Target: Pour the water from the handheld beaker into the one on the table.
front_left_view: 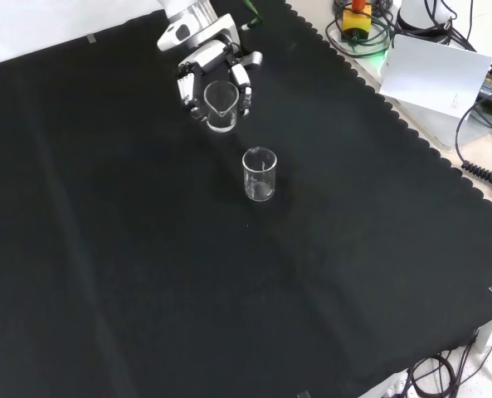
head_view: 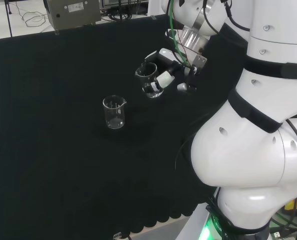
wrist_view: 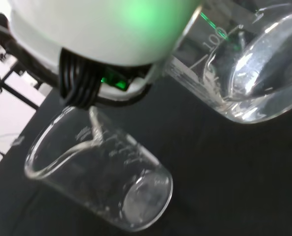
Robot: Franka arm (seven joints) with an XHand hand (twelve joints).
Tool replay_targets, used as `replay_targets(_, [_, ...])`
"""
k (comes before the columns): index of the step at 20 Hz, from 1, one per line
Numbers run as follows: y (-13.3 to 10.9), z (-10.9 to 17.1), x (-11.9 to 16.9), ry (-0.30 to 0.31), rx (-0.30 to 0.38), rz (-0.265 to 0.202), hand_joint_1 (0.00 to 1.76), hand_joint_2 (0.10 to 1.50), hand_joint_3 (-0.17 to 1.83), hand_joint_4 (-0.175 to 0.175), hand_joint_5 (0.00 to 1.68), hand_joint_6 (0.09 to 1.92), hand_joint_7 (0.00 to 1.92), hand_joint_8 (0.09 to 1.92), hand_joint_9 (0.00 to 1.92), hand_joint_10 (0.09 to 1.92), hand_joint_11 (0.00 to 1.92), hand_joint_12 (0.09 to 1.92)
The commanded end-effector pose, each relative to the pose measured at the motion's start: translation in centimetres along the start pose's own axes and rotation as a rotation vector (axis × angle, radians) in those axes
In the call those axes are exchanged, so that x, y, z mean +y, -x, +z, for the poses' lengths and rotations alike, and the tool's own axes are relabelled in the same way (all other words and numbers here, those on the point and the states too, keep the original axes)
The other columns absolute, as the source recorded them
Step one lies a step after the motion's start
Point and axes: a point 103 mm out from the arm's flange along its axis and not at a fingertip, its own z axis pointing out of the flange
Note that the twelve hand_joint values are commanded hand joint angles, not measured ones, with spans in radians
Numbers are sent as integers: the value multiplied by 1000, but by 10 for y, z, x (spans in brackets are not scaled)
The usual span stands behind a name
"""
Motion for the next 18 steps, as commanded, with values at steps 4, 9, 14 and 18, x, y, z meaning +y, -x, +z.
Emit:
replay_targets(4, [-37,-2,-5,-159,-117,40,1450,454,925,-175,1228,732,1367,644,1550,468,1200,717])
replay_targets(9, [-52,0,1,-238,-196,87,1450,442,944,-175,1232,731,1370,652,1551,480,1197,720])
replay_targets(14, [-67,3,7,-299,-296,100,1451,435,963,-175,1225,750,1362,681,1537,520,1188,740])
replay_targets(18, [-76,7,8,-375,-398,103,1451,433,968,-175,1223,755,1361,689,1532,531,1187,746])
